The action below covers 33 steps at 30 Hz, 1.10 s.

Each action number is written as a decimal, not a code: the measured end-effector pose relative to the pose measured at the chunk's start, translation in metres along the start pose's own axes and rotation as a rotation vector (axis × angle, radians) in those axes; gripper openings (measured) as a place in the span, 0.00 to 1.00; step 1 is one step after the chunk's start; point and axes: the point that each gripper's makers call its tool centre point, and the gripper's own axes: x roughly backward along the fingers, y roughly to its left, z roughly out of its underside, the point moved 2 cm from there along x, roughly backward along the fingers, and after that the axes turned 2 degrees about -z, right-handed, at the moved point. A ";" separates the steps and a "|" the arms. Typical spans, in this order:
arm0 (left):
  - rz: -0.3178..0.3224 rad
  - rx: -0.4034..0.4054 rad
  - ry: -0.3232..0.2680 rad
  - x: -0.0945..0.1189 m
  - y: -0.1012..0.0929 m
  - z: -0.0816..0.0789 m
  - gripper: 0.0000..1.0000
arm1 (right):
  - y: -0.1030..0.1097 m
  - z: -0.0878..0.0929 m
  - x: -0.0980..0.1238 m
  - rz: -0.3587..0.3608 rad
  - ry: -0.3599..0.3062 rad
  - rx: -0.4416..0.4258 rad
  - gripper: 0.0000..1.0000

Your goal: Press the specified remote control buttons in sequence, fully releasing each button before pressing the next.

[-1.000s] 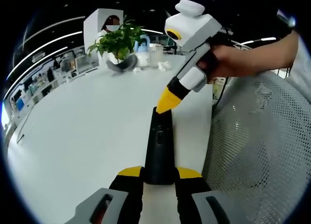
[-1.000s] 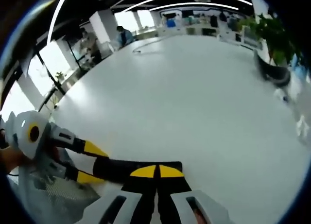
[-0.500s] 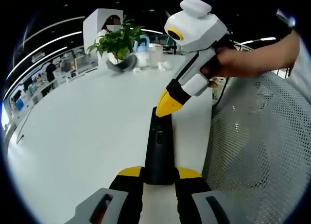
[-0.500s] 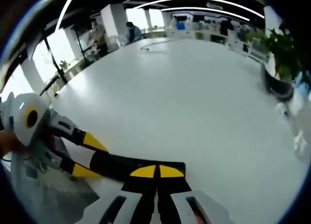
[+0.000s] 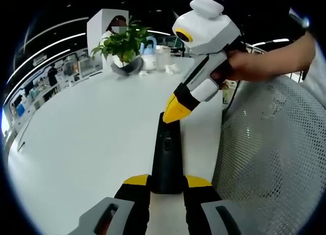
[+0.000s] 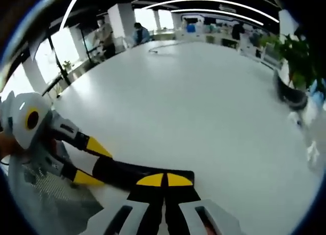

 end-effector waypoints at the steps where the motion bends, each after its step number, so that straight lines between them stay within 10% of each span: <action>1: 0.000 0.000 0.000 0.000 0.000 0.000 0.25 | 0.000 0.000 0.000 0.001 0.000 0.003 0.00; 33: -0.002 0.005 -0.011 0.000 -0.001 0.000 0.24 | 0.005 -0.003 -0.003 -0.034 -0.001 -0.096 0.00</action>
